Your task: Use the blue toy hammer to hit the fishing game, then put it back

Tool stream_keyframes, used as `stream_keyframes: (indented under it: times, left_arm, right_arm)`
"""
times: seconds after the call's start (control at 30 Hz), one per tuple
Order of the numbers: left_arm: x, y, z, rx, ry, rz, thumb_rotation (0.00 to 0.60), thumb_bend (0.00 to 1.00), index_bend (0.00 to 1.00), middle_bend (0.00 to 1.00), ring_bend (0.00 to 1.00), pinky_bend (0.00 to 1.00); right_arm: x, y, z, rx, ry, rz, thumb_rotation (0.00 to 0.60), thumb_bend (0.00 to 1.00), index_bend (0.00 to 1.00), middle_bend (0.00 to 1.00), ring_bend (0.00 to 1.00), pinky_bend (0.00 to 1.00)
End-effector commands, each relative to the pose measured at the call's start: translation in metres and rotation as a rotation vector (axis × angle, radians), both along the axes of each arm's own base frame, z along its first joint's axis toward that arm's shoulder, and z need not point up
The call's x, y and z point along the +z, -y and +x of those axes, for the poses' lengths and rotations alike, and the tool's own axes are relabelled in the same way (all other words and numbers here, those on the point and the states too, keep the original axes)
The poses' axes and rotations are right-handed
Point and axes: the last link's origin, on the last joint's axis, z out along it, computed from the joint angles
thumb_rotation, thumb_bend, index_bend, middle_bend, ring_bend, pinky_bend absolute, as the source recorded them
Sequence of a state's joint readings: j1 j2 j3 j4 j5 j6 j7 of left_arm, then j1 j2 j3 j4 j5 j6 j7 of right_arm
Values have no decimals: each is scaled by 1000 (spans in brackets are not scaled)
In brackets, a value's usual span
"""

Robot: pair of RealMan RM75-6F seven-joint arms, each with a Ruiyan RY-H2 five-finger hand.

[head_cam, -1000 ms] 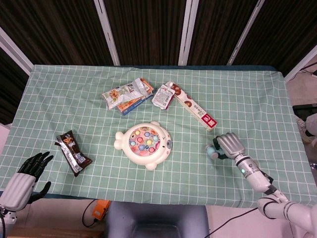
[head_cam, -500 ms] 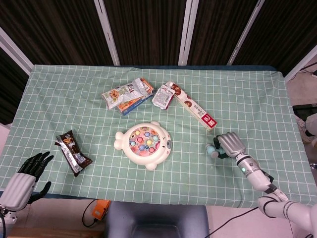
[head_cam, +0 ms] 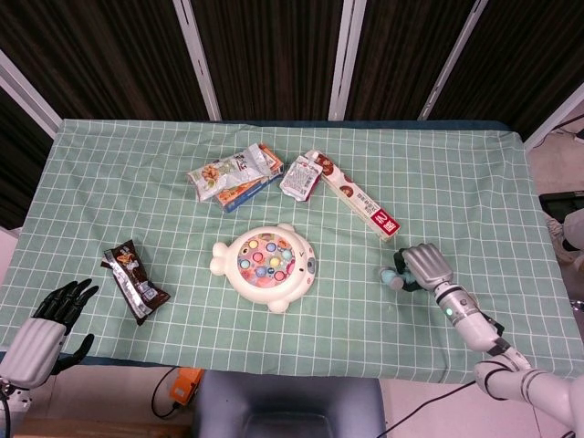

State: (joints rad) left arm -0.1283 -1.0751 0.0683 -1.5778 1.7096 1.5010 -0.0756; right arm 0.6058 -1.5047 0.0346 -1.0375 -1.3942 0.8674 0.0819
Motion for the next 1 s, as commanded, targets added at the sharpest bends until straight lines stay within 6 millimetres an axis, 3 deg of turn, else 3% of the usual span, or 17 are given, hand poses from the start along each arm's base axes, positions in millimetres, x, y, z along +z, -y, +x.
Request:
stream_keyframes:
  times: [0.03,1.0]
  left_arm:
    - [0,0,0,0,0,0,600,422,0,34,25,128]
    - [-2,0,0,1,-8,-3,600,422,0,40,30,128]
  right_arm:
    - [1,0,-1,-5,4,-3,600,414,712,598,581,584]
    - [8,13,-1,-39,5,-39,600,408,667,563,560,557]
